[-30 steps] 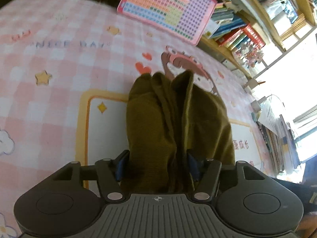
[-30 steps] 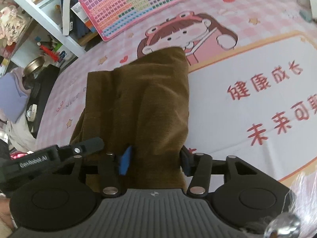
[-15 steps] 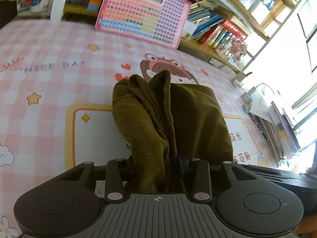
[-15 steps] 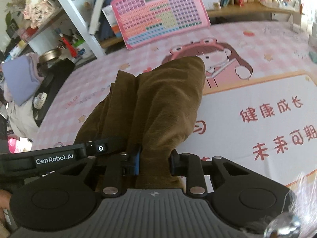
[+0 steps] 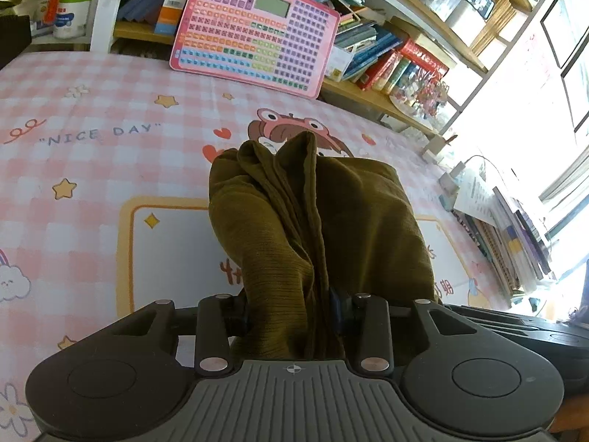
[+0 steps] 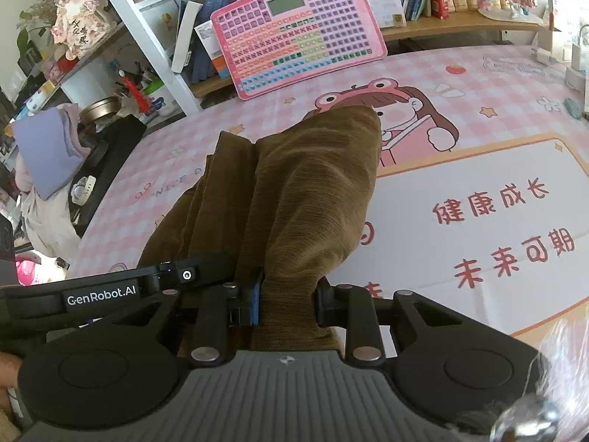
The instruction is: Fold clothes
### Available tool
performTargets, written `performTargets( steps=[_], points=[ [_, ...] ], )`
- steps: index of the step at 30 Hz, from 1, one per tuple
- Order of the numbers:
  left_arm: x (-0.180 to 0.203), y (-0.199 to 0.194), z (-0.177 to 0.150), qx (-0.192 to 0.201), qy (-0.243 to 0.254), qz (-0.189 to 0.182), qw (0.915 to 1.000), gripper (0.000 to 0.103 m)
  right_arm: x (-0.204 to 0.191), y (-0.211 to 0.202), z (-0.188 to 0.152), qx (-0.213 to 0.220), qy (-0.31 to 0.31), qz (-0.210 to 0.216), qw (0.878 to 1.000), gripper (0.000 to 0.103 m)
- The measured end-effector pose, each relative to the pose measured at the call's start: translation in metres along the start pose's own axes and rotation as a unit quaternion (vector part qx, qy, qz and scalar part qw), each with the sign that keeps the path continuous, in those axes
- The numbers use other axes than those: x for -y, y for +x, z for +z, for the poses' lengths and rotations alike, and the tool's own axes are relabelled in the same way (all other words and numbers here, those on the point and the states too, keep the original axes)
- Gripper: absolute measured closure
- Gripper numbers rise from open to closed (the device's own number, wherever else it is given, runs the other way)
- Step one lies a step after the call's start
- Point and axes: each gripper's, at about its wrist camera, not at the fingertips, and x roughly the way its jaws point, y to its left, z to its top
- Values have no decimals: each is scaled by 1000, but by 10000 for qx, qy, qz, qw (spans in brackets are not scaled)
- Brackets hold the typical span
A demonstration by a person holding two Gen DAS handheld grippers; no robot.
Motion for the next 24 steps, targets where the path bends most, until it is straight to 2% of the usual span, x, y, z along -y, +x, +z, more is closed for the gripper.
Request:
performTargets(
  steps=[13, 24],
  points=[
    [48, 9, 0, 222, -100, 545, 9982, 67, 46, -8, 26, -58, -263, 551, 9981, 78],
    [87, 32, -9, 51, -70, 784, 9969, 66, 96, -18, 28, -138, -76, 738, 9971, 78]
  ],
)
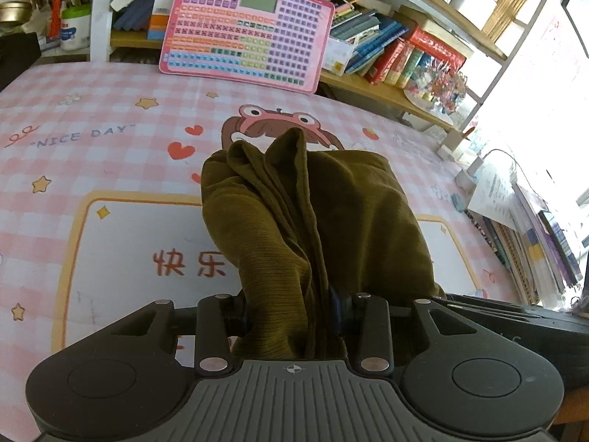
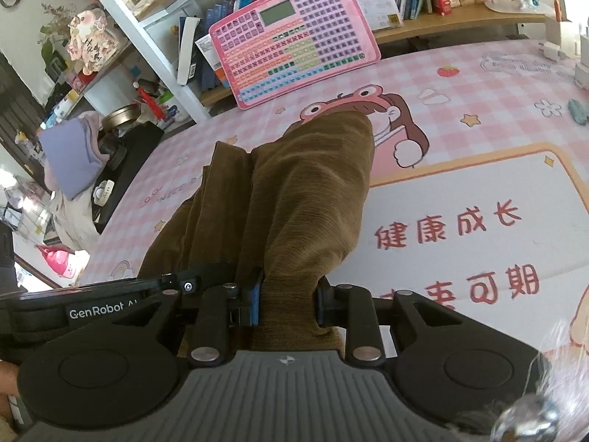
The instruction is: Fold clothes
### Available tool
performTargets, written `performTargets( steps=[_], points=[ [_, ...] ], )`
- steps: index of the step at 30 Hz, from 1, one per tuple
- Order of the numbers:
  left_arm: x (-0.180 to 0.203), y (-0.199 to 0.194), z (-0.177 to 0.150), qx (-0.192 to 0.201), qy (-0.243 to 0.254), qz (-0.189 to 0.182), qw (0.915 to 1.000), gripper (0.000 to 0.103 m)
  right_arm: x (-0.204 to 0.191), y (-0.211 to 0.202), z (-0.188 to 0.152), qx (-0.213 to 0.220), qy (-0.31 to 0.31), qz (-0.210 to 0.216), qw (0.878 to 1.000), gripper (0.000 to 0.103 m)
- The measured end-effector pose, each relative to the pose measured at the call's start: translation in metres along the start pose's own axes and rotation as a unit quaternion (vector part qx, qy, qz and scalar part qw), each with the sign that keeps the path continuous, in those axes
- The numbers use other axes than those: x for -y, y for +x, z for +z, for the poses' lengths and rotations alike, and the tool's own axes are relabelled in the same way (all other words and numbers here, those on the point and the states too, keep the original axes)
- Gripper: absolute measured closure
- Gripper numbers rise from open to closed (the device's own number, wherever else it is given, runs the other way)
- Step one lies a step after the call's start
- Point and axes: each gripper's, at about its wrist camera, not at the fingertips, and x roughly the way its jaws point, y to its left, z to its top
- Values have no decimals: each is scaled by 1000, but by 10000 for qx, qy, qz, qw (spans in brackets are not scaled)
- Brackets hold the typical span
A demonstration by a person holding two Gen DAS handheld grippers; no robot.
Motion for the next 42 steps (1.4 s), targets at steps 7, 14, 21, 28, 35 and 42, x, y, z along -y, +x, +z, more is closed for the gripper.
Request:
performTargets(
  steps=[7, 14, 21, 28, 35, 42],
  points=[
    [6, 2, 10, 52, 63, 66, 9999, 66, 6, 0, 11, 96, -16, 116, 9999, 78],
    [-16, 3, 45, 311, -86, 42, 9995, 66, -13, 23, 51, 237, -273, 240, 9991, 78],
    [-65, 12, 95, 456, -272, 47, 9986, 66, -48, 71, 94, 313, -561, 305, 9975, 78],
    [-128, 38, 148, 505, -465, 51, 9976, 66, -81, 145, 142, 215, -796, 275, 9962, 78],
    [-180, 79, 184, 335, -657, -48, 9973, 66, -90, 214, 168, 71, -805, 101, 9967, 78],
    [-208, 104, 209, 385, -719, -102, 9966, 66, -89, 251, 188, 192, -630, -25, 9978, 76]
  ],
)
